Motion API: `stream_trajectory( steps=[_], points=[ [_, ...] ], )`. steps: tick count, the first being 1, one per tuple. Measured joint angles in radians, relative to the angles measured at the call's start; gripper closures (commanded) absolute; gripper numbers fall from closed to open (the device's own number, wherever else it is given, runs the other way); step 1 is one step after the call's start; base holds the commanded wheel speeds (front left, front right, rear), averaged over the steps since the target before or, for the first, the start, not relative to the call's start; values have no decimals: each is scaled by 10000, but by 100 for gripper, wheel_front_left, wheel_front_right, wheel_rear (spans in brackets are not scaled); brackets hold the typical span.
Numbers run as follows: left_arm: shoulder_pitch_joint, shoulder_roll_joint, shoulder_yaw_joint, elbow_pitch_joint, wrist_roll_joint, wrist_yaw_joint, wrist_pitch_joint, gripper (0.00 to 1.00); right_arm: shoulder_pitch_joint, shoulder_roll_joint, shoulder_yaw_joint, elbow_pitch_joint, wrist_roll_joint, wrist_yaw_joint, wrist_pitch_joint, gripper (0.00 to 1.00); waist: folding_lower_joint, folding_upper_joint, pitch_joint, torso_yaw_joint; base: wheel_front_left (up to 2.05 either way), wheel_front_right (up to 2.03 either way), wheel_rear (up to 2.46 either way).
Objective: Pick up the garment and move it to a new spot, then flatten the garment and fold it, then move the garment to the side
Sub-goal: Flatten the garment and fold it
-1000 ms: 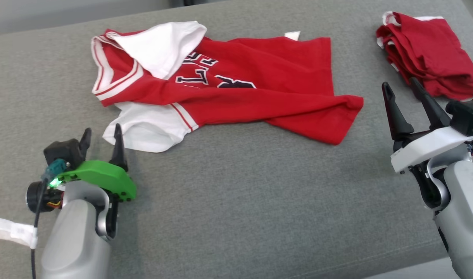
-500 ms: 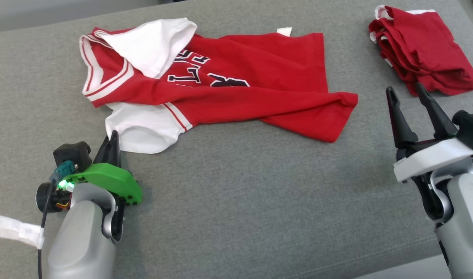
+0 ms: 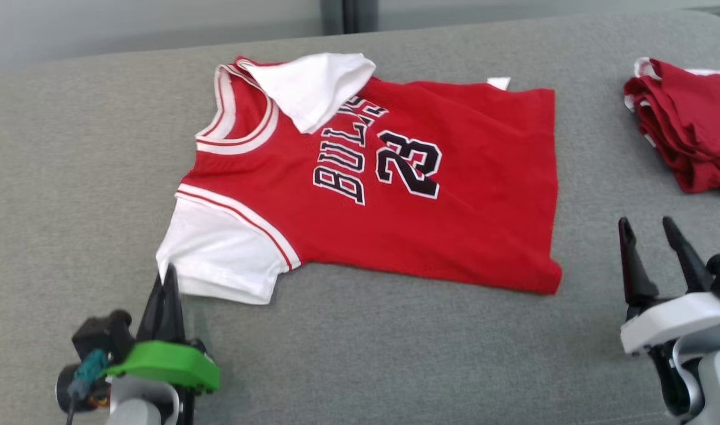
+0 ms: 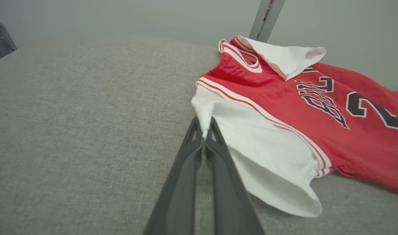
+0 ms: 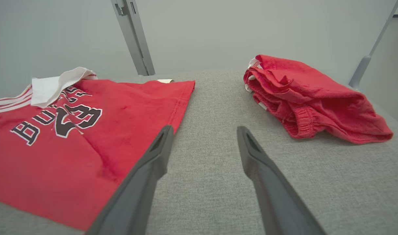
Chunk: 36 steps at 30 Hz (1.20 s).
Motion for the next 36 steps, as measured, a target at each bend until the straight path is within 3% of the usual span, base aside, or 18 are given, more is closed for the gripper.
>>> stream_trajectory(
  steps=[7,9,10,11,15,22,30,31,32,33,34,36],
  points=[
    [1012,-144,109,-430,-529,67,201,100,765,437,-224,-267,-224,0,280,0,0,0,-551,438,0,0,0],
    [1049,-107,171,-188,-619,79,201,77,755,449,-155,-199,-293,0,349,0,0,0,-665,416,0,0,0],
    [1050,-79,163,-94,-623,54,201,52,737,447,-96,-151,-362,0,357,0,0,0,-682,379,0,0,0],
    [1050,-59,148,-31,-635,2,199,0,714,445,-48,-100,-399,0,366,0,0,0,-693,350,0,0,0],
    [766,-61,-61,-391,-485,-336,-4,0,-393,180,481,788,-660,0,1001,0,0,0,-664,305,0,0,0],
    [479,-268,-50,-1649,127,-431,-48,0,-2173,-328,1244,2811,-610,0,1843,0,0,0,-303,772,0,0,0],
    [414,-428,-79,-2090,267,-502,-48,0,-3227,-533,1797,4619,82,0,2476,0,0,0,168,1326,0,0,0],
    [407,-447,-63,-2107,276,-506,-48,0,-3343,-606,1887,4717,159,0,2495,32,0,0,225,1392,0,0,0],
    [397,-460,-42,-2125,276,-508,-48,0,-3473,-679,1950,4803,245,0,2499,57,0,0,279,1455,0,0,0],
    [390,-466,-15,-2142,276,-508,-48,0,-3598,-744,2031,4899,320,0,2500,92,0,0,331,1514,0,0,0],
    [384,-474,2,-2153,276,-508,-48,0,-3679,-809,2098,4945,324,0,2495,100,0,0,371,1556,0,0,0],
    [373,-489,42,-2201,278,-510,-48,0,-3940,-1034,2257,5070,326,0,2431,100,0,0,472,1646,0,0,0]
  ],
)
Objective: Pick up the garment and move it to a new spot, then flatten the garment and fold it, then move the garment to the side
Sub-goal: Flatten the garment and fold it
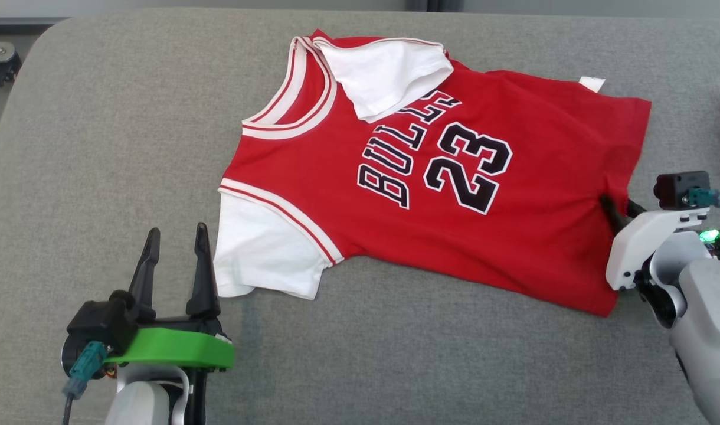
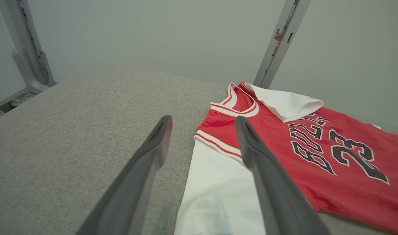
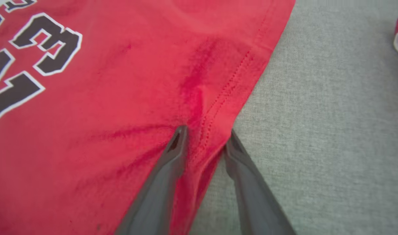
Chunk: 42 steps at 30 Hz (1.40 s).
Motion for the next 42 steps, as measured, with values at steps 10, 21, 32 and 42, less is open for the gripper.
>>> stream_trajectory(
  steps=[10,21,32,42],
  points=[
    [-382,-31,-215,-293,25,-40,0,0,-2318,-1158,263,899,-784,2,-479,100,0,0,476,343,0,0,0],
    [-758,-42,-1131,-464,-190,67,-15,0,-4215,-708,543,2520,-1900,2,-2140,0,0,0,787,448,0,0,0],
    [-833,-52,-1306,63,-157,132,-15,0,-3893,-104,826,2734,-1605,2,-3242,0,0,0,329,-271,0,0,0],
    [-457,-54,-872,732,-100,115,-15,0,-1347,556,-234,-272,-1429,2,-3292,0,0,0,-554,-1115,0,0,0]
  ],
)
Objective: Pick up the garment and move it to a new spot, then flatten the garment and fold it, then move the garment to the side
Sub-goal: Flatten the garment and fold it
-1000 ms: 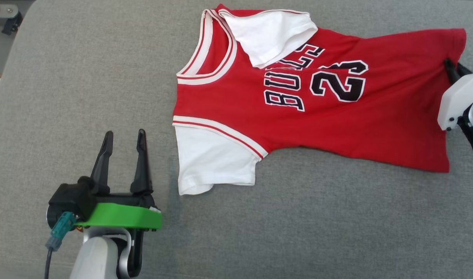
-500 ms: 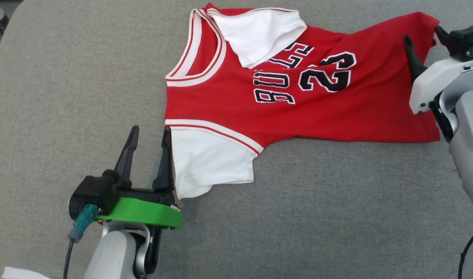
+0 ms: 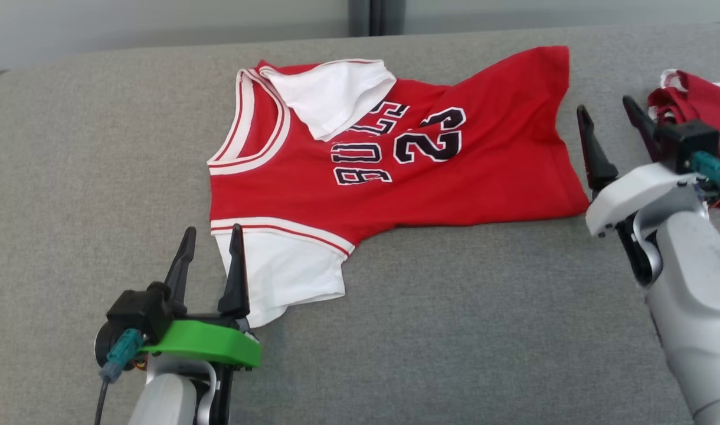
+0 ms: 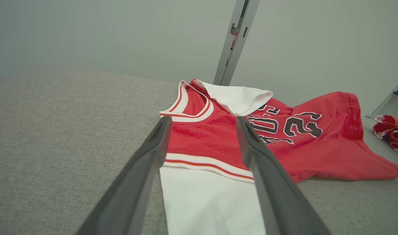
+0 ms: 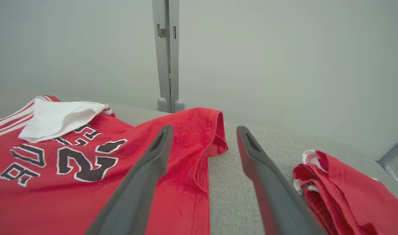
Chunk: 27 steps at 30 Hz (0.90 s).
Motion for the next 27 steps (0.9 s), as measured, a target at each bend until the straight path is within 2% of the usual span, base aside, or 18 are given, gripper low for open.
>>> stream_trajectory(
  steps=[3,7,13,19,27],
  points=[
    [149,-2,65,199,44,-15,0,0,996,360,-376,-802,-328,0,-2,0,0,0,-298,-210,0,0,0],
    [434,-2,297,359,71,-23,0,0,2344,1225,-788,-1498,-646,0,0,0,0,0,-707,-428,0,0,0],
    [919,-2,454,458,12,-33,0,0,3782,1839,-1183,-2401,-1198,0,0,0,0,0,-1235,-617,0,0,0],
    [1592,-4,470,347,-295,19,0,0,4835,1900,-1254,-3055,-704,0,0,0,0,0,-1645,-699,0,0,0],
    [2084,-2,336,117,-435,167,0,0,5406,1919,-1081,-3256,-86,0,0,0,0,0,-1864,-658,0,0,0]
  ],
)
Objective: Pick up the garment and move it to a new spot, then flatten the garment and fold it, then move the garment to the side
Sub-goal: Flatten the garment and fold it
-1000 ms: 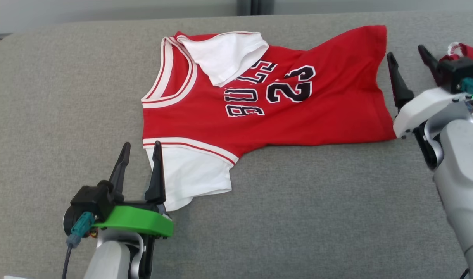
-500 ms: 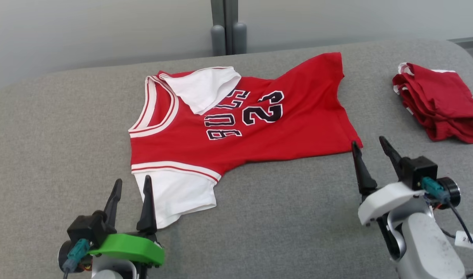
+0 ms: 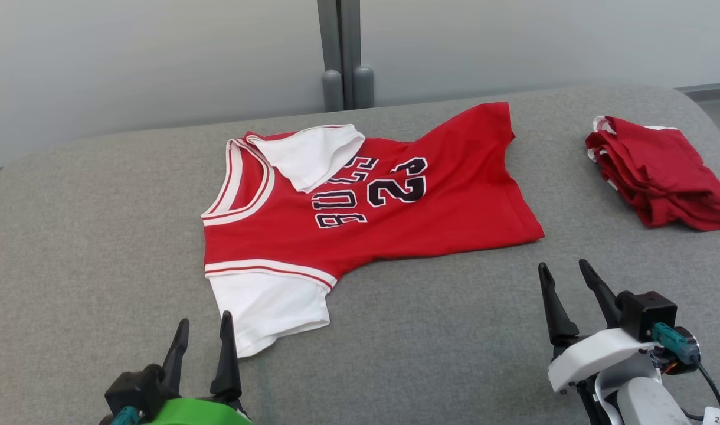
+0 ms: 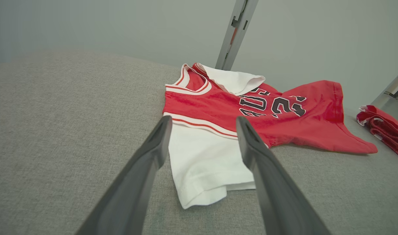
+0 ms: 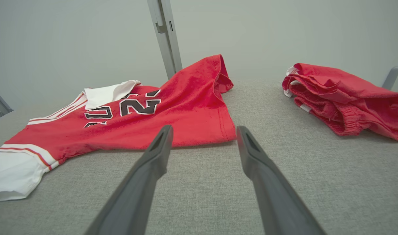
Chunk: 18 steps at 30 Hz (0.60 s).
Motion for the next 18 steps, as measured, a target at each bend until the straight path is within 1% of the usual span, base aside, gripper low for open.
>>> stream_trajectory(
  steps=[5,18],
  points=[
    [134,-2,-71,-90,-69,111,0,0,30,2,75,-15,-86,0,0,0,0,0,-72,74,0,0,0],
    [213,0,-138,36,2,144,0,0,27,2,142,0,-119,0,0,0,0,0,-19,192,0,0,0]
  ],
)
